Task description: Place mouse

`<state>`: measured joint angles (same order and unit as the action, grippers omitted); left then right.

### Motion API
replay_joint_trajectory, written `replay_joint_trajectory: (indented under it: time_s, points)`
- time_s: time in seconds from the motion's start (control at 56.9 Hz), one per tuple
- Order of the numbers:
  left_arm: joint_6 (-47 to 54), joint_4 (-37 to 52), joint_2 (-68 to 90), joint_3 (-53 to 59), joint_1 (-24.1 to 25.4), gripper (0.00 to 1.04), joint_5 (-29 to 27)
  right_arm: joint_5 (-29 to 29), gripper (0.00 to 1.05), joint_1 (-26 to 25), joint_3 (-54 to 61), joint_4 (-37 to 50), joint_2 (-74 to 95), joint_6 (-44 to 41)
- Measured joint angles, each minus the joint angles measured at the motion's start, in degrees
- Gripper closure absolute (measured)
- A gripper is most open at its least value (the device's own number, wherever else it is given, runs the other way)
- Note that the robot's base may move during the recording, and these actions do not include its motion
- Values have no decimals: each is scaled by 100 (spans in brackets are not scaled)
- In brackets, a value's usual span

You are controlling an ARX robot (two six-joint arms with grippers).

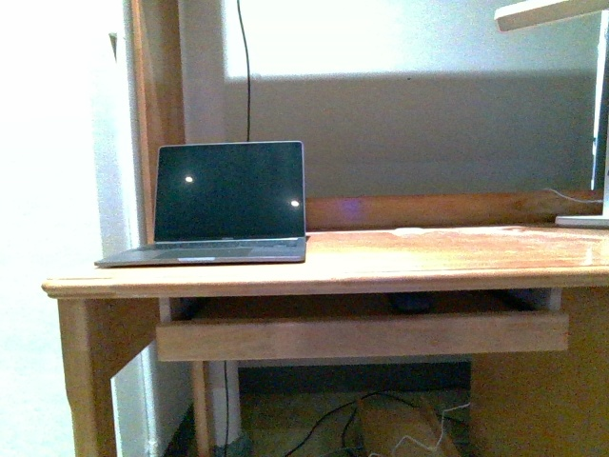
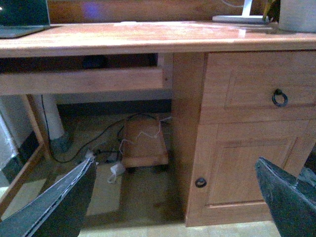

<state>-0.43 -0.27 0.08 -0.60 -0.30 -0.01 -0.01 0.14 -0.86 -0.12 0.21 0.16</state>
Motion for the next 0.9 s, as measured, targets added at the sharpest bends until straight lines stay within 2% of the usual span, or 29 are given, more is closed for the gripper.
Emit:
replay_joint_trajectory:
  time_s: [0.176, 0.246, 0.352, 0.475, 0.563, 0.703, 0.809, 0.826, 0.897]
  points:
    - [0, 0, 0, 0, 0, 8, -2, 0, 8, 0, 0, 0, 0, 0]
    - [-378, -361, 396, -146, -85, 8, -426, 2, 8, 0, 0, 0, 0, 0]
    - [-487, 149, 1182, -168, 129, 8, 52, -2, 8, 0, 0, 0, 0, 0]
    - [-315, 1394, 2514, -417, 522, 8, 828, -2, 8, 0, 0, 0, 0, 0]
    - [160, 2490, 3742, -741, 595, 8, 1287, -2, 8, 0, 0, 0, 0, 0]
    - [1314, 3803, 5700, -1480, 470, 8, 1659, -2, 8, 0, 0, 0, 0, 0]
    - [2378, 4157, 6870, -2129, 306, 8, 1827, -2, 8, 0, 0, 0, 0, -2]
    - [3034, 4251, 7466, -2524, 232, 8, 1878, -2, 8, 0, 0, 0, 0, 0]
    - [3709, 4315, 8019, -2942, 188, 8, 1961, -2, 8, 0, 0, 0, 0, -2]
